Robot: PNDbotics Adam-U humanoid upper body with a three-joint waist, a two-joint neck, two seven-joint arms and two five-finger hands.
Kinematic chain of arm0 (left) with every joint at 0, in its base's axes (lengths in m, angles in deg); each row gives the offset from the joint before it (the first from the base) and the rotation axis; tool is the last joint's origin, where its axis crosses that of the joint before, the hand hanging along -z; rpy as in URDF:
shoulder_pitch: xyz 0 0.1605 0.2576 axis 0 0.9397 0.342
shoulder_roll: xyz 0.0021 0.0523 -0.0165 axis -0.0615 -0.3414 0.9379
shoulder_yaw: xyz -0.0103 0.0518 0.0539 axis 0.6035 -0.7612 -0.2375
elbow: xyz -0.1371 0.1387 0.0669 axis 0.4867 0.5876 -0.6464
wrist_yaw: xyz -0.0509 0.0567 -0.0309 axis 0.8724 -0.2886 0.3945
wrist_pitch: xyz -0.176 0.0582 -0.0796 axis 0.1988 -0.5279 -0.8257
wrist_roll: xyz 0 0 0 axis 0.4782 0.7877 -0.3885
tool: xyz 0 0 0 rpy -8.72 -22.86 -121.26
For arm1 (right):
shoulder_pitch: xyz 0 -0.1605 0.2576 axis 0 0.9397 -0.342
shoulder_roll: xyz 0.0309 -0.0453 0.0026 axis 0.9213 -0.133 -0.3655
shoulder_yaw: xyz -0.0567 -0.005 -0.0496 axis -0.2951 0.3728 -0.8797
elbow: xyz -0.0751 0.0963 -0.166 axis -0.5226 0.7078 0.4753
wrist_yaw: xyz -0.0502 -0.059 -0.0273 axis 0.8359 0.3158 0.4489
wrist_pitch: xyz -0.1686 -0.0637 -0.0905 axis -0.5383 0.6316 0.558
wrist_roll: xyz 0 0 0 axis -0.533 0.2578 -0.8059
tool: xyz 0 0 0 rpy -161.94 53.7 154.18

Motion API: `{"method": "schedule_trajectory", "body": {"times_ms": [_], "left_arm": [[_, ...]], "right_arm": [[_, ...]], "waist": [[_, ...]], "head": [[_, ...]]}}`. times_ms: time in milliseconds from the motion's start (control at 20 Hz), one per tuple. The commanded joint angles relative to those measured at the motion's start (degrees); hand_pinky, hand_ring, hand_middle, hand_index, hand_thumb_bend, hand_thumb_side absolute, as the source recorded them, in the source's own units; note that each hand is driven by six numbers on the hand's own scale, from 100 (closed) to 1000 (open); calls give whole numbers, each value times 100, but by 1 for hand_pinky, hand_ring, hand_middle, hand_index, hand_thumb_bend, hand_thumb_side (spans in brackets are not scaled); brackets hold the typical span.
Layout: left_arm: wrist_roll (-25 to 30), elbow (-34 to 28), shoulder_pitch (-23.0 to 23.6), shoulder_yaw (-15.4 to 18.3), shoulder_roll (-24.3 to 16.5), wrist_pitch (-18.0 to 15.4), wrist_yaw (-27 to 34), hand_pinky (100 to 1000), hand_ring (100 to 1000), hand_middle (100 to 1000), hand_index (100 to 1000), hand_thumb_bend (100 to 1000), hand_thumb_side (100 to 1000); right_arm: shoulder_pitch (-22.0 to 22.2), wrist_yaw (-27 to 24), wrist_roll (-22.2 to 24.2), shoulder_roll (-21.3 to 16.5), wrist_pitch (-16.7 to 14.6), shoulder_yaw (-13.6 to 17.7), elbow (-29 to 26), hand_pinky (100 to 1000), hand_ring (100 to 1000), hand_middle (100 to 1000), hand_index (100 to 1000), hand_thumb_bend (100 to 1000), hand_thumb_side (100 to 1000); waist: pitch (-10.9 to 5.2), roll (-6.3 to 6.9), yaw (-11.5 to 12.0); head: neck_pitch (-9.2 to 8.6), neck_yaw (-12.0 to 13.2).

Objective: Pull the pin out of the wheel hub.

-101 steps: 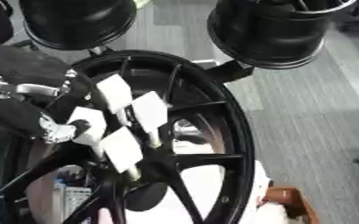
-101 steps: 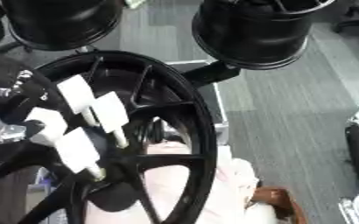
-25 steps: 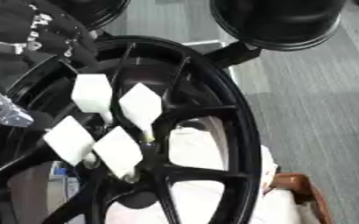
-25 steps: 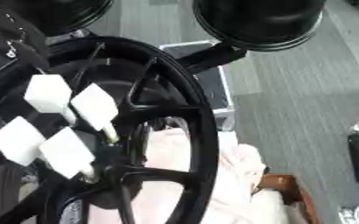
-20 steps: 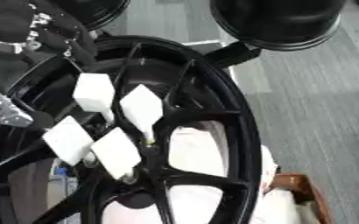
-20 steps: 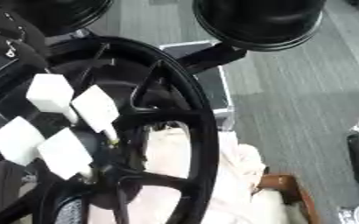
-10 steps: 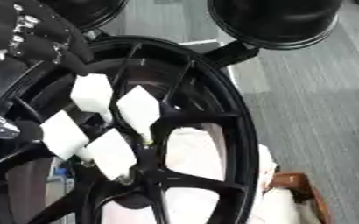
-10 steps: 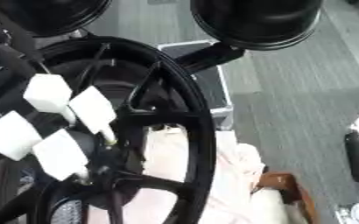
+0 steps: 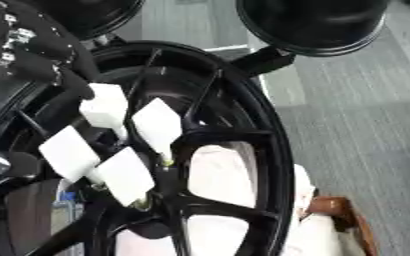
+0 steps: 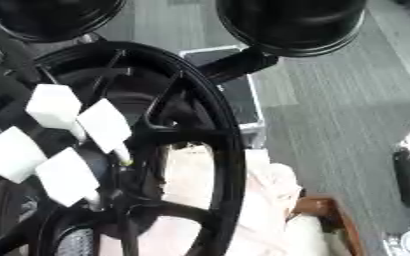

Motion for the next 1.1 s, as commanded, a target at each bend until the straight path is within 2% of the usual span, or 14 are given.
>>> {"method": "schedule_trajectory", "body": {"times_ms": [50,650,1100], "left_arm": [[1382,-57,-22,14,-218,-1448,-96,840,844,762,845,496,486],[1382,-57,165,-237,-226,-1443,-357,828,820,734,826,466,460],[1382,28,285,-390,-203,-1464,-594,821,806,705,816,442,514]], "right_arm": [[-17,26,-2,-57,-19,43,-70,809,762,639,791,100,319],[-37,-10,-2,-11,-24,43,-70,810,763,638,791,100,324],[-59,-40,-2,20,-38,45,-70,810,762,636,791,100,326]], "waist": [[-115,-19,-11],[-92,-43,-50],[-67,-58,-84]], "head": [[38,10],[42,34],[47,53]]}}
